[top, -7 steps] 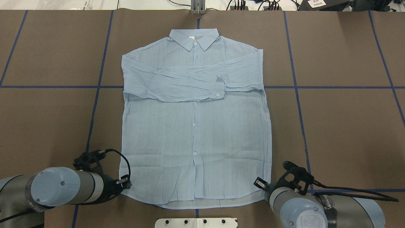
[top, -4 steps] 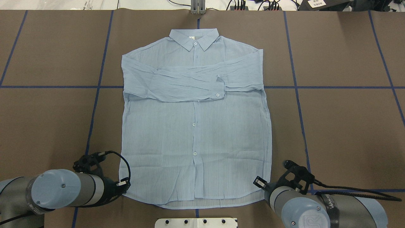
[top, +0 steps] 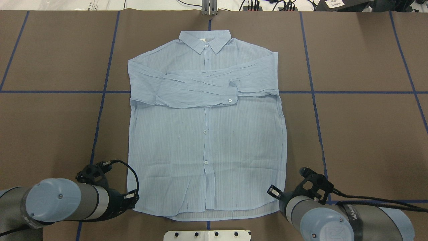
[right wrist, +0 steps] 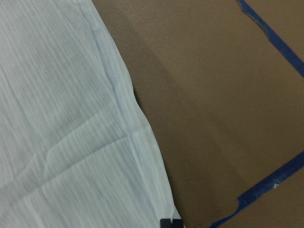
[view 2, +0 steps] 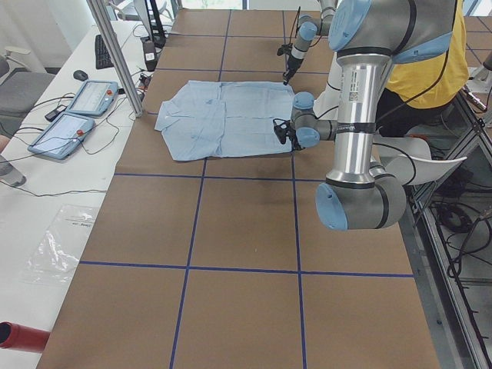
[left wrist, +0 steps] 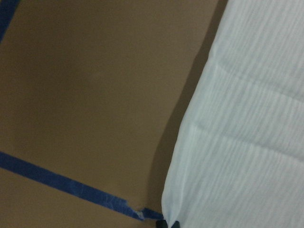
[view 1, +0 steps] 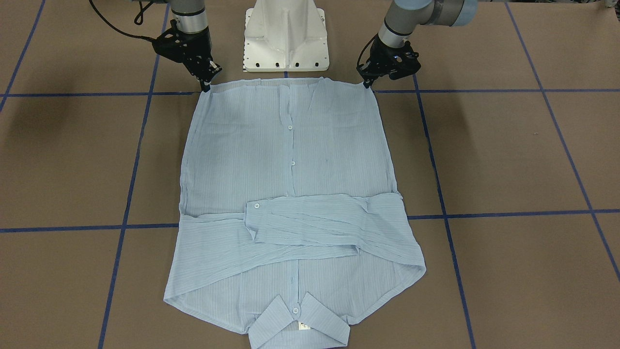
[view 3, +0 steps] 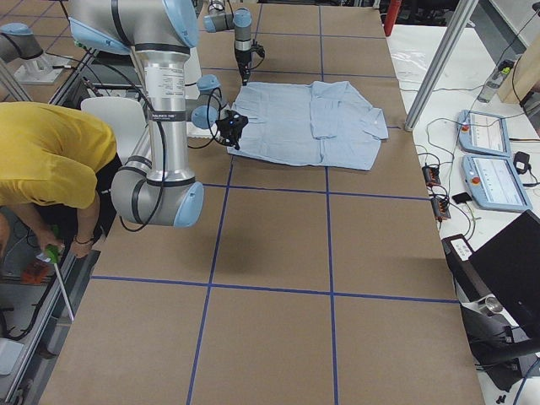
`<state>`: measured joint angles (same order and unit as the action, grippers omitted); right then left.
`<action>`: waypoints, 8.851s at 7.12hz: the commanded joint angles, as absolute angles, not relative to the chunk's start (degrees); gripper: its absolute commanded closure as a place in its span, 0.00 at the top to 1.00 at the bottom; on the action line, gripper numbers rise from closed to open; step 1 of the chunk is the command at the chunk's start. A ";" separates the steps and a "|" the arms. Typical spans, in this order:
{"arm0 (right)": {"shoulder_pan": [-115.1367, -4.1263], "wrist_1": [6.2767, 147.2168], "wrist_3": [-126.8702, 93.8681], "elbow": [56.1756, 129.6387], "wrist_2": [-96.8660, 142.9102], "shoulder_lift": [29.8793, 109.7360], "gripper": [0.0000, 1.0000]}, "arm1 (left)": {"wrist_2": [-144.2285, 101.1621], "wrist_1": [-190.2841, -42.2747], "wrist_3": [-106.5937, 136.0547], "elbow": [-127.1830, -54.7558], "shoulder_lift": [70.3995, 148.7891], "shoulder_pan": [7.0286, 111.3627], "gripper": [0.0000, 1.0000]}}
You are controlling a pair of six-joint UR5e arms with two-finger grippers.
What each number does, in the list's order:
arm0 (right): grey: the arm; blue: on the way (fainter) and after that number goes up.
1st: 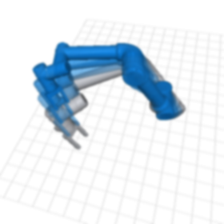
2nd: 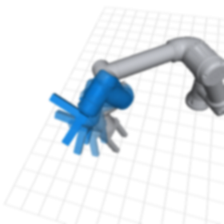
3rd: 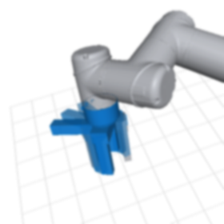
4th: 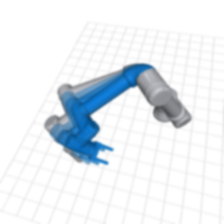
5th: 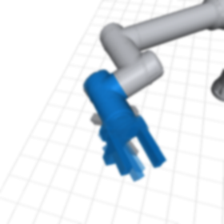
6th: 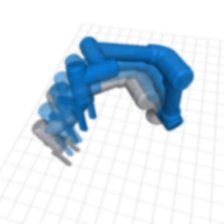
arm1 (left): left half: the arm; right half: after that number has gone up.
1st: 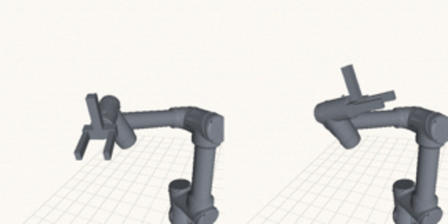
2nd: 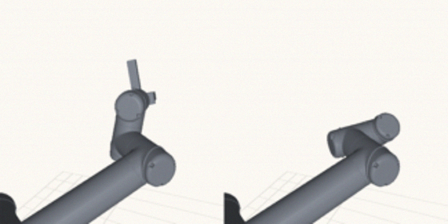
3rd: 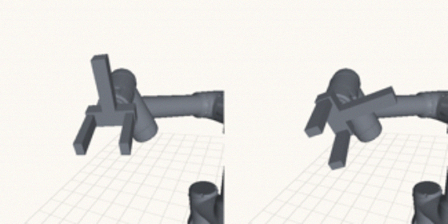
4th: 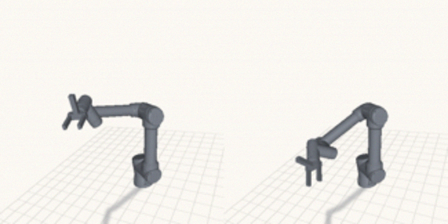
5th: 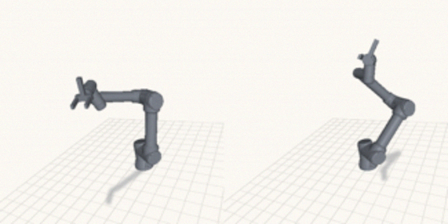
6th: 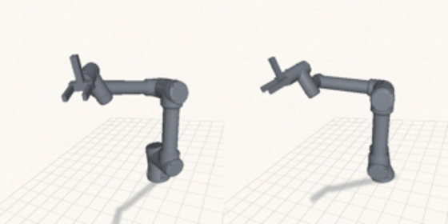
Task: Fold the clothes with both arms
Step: 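Grasp both hem corners nearest the robot with both grippers, then lift the hem with both grippers and fold it toward the collar, then lower the hem near the collar and open both grippers, then grasp the folded shirt's side edge with the right gripper, then drag the folded shirt toward the robot with the right gripper while the left gripper withdraws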
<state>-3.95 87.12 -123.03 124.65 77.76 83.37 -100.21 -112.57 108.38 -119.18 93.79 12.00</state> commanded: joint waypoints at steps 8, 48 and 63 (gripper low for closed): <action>-41.19 87.10 -97.50 99.39 100.08 58.58 0.00 | -112.24 -117.97 75.33 -87.07 121.55 54.66 0.00; -41.31 63.63 -99.23 88.06 105.47 64.07 0.00 | -102.39 -145.02 69.61 -70.40 120.59 48.87 0.54; -13.65 83.41 -107.49 129.37 123.05 93.06 0.00 | -111.53 -144.23 88.99 -97.44 105.39 38.00 0.65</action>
<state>-16.60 83.41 -107.49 128.51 123.03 91.23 -111.58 -144.17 84.34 -92.50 108.22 41.93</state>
